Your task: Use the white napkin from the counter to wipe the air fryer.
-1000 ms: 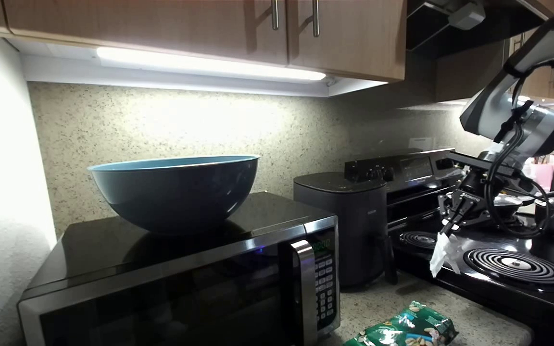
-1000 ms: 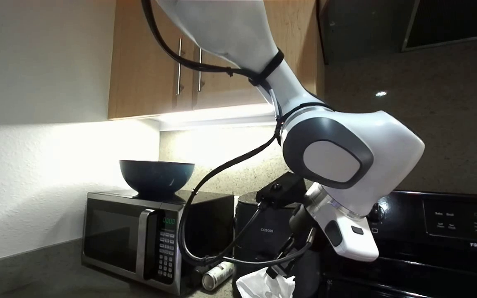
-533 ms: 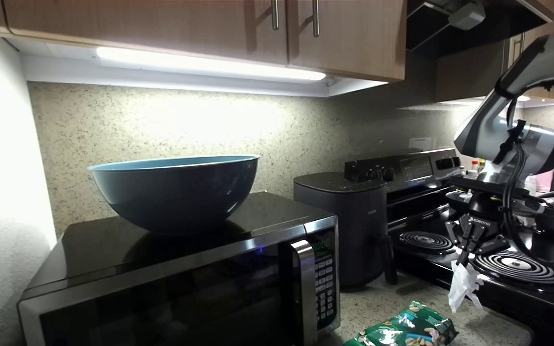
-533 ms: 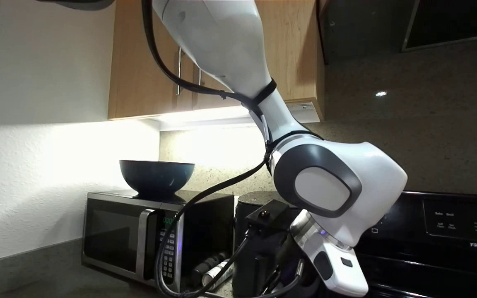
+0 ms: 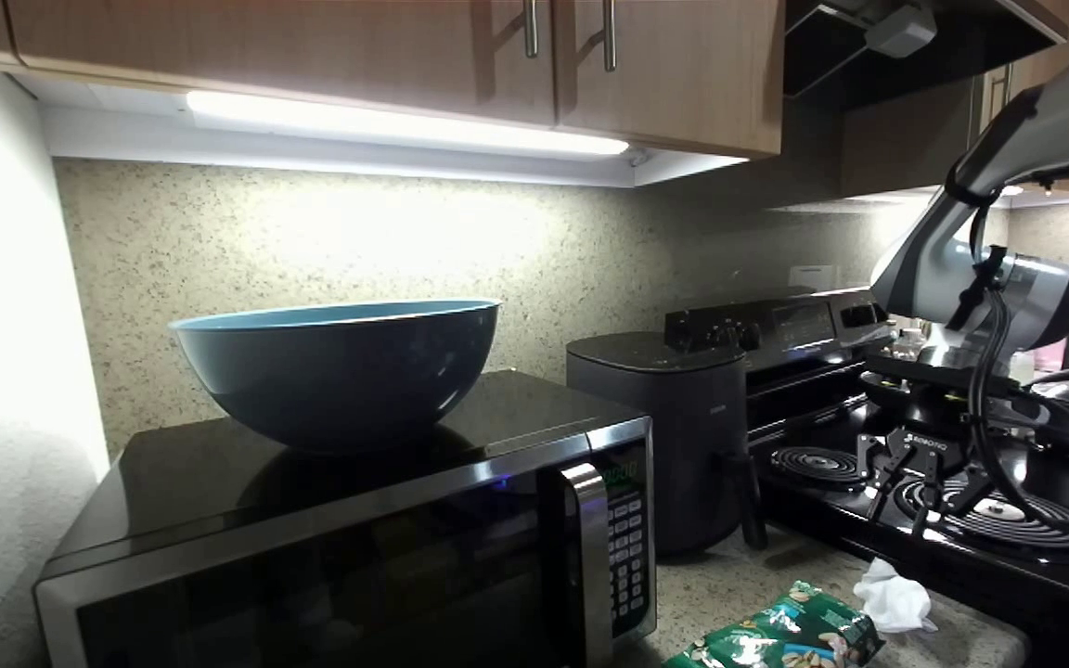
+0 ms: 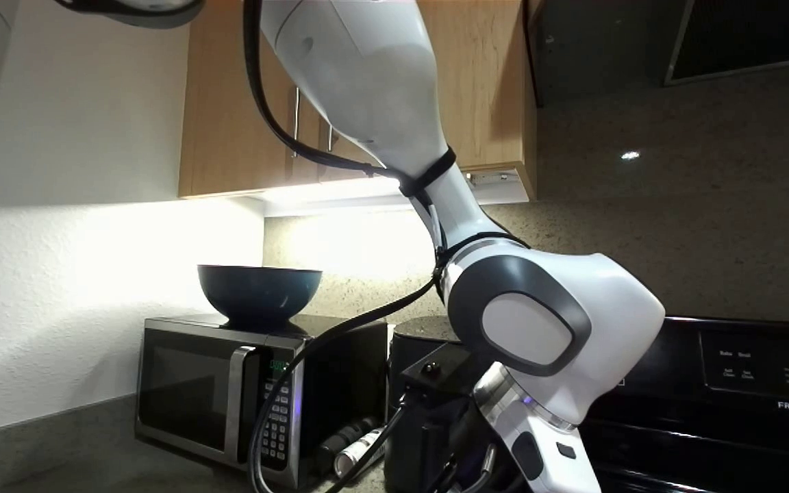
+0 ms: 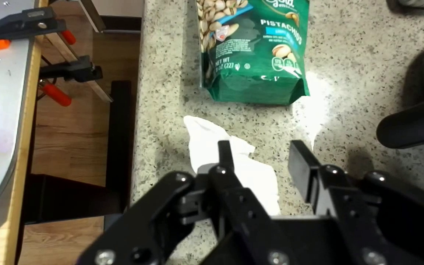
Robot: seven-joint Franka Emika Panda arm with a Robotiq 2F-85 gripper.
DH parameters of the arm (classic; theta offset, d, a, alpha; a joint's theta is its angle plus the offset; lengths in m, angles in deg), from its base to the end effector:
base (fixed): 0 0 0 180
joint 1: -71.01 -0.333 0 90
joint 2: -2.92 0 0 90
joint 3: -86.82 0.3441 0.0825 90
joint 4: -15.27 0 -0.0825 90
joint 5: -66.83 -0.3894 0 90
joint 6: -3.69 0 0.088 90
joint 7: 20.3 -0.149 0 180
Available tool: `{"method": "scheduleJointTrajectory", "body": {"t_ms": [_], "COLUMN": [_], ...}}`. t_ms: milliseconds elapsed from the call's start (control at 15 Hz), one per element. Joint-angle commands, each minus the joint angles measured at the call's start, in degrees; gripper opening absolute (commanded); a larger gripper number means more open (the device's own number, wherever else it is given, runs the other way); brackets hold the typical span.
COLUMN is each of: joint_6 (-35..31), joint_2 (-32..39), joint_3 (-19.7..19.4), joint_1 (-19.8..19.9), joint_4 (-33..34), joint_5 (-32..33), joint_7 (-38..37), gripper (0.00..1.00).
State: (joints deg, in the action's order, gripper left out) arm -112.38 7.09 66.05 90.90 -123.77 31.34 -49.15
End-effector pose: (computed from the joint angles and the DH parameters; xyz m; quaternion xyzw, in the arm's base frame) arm 0.3621 -0.2406 0.2462 -0.6517 0.6911 0.1948 0.2444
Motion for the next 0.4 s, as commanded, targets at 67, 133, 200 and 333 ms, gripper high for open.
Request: {"method": "scheduleJointTrajectory", "body": {"t_ms": [67, 133, 200, 333], "joint_6": [-1.61, 0.10, 0.09, 0.09], "joint_2": [-3.78, -0.64, -1.04, -1.62], "joint_3": [0.10, 0.05, 0.07, 0.08], "joint_1": [-0.07, 0.06, 0.07, 0.09], "joint_4": [-2.57, 0.07, 0.04, -0.09], "joint_5": [-0.80, -0.02, -0.02, -0.02], "joint_7": [1.66, 0.37, 0.38, 0.39], "gripper": [0.83, 0.63, 0.71, 0.82]}}
